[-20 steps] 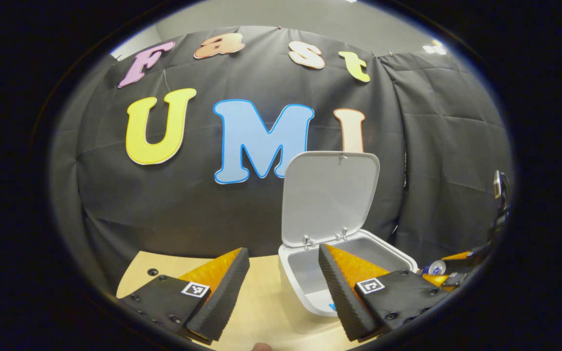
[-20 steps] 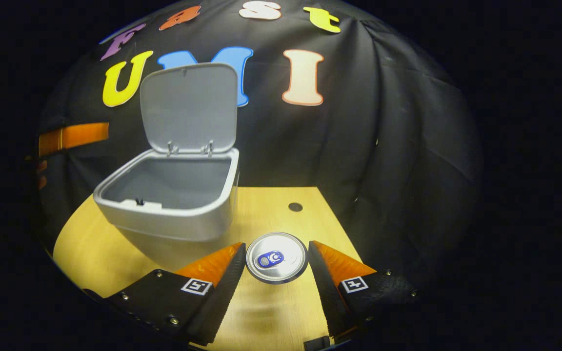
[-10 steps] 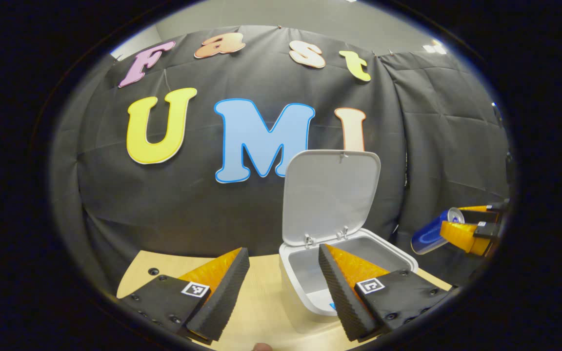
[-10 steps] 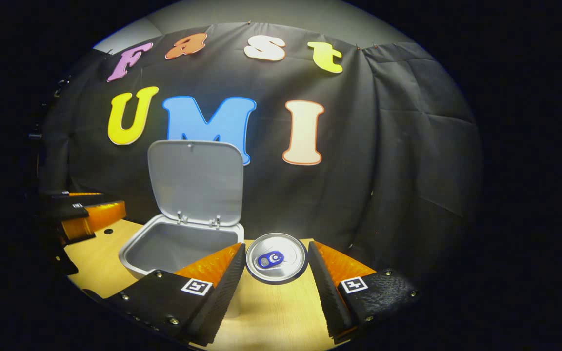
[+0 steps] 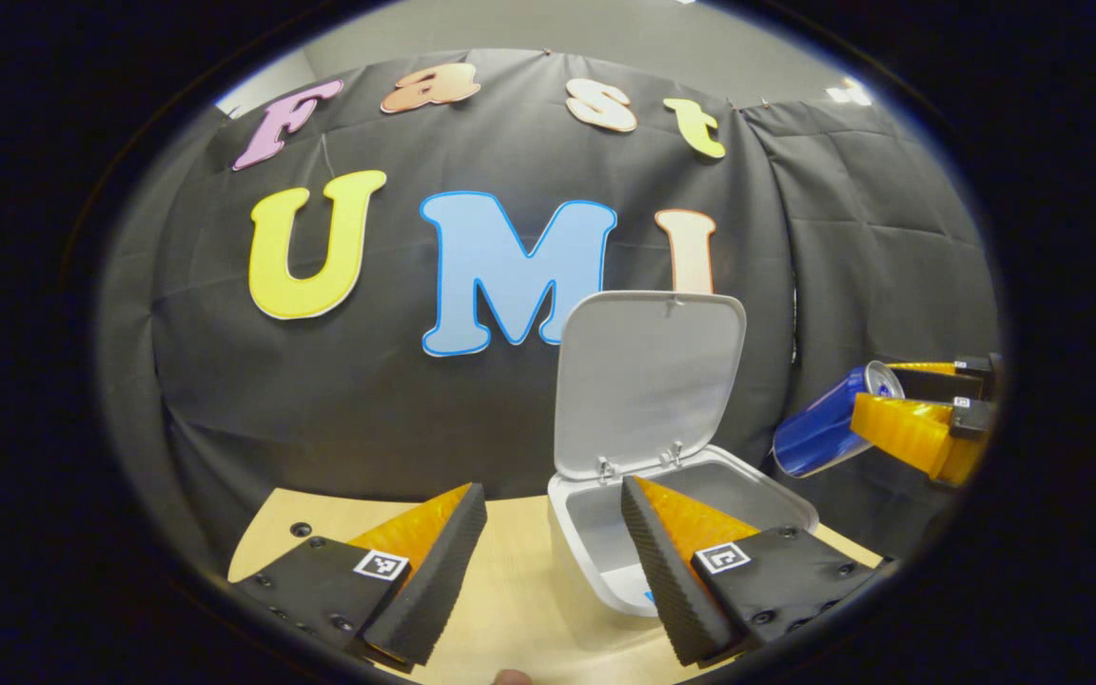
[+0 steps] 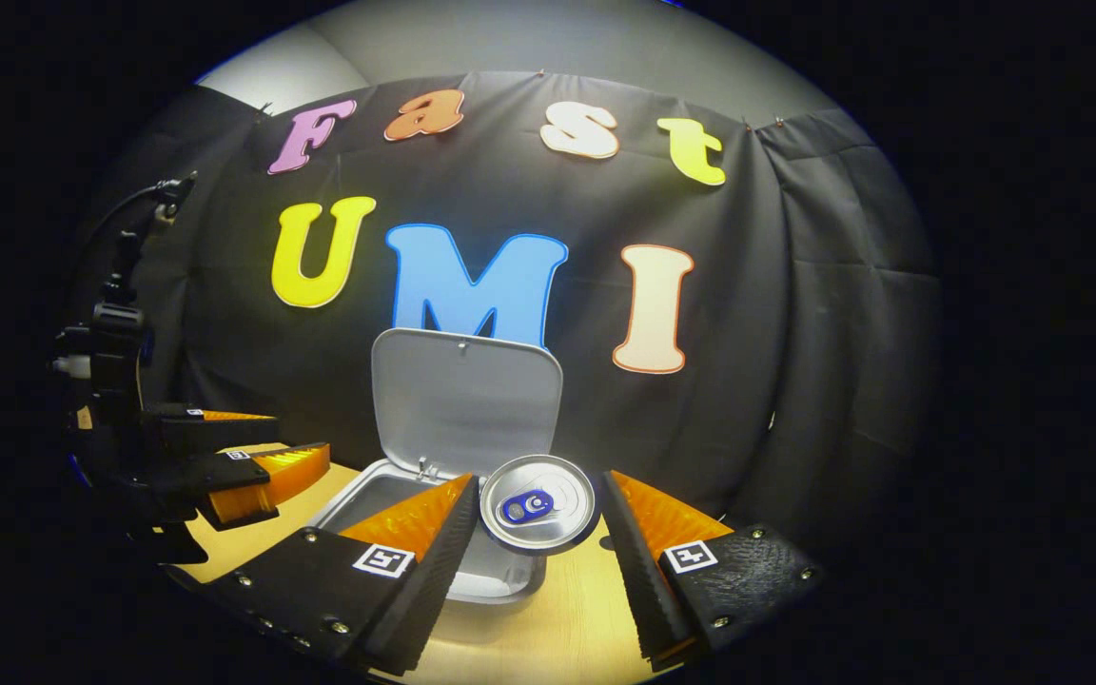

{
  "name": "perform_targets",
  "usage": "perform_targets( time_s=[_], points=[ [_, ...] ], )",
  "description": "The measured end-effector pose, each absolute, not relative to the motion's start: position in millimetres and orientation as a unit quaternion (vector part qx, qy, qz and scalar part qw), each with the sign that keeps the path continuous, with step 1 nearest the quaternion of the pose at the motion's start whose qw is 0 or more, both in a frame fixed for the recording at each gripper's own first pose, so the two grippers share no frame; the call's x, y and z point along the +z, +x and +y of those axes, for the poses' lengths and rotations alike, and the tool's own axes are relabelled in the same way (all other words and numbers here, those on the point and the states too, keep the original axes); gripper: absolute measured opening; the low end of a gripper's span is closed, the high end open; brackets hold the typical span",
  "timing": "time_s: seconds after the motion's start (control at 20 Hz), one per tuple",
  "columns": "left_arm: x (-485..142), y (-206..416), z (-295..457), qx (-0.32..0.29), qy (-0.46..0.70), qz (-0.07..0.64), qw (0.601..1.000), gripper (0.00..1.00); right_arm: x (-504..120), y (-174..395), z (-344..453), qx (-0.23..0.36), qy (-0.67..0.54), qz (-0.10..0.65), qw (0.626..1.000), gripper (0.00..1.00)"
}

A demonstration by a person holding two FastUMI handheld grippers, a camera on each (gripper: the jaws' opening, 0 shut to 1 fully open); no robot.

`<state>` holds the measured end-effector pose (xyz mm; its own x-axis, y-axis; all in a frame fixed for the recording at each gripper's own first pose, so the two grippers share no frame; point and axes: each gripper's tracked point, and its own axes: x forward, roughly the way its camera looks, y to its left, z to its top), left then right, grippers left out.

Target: Press the lid of the desktop garbage bin to open it, pick up the crumpled paper on the desktop and throw it into the bin, then pick up the pop can on the desktop and drop it into the bin, and finally close the garbage bin lid.

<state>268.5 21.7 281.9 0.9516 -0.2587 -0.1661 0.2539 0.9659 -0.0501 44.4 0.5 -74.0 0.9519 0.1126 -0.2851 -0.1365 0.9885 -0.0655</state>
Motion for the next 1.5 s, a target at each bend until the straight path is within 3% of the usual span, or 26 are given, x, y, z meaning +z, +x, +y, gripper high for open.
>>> perform_targets(
  time_s=[0.95, 1.5],
  points=[
    [277, 267, 31, -0.119, -0.022, 0.095, 0.988, 0.96, -110, 37, 25, 0.094, 0.005, 0.197, 0.976, 0.83],
    [276, 265, 32, -0.118, -0.022, 0.095, 0.988, 0.96, -102, 43, 24, 0.092, 0.01, 0.187, 0.978, 0.83]
  ],
)
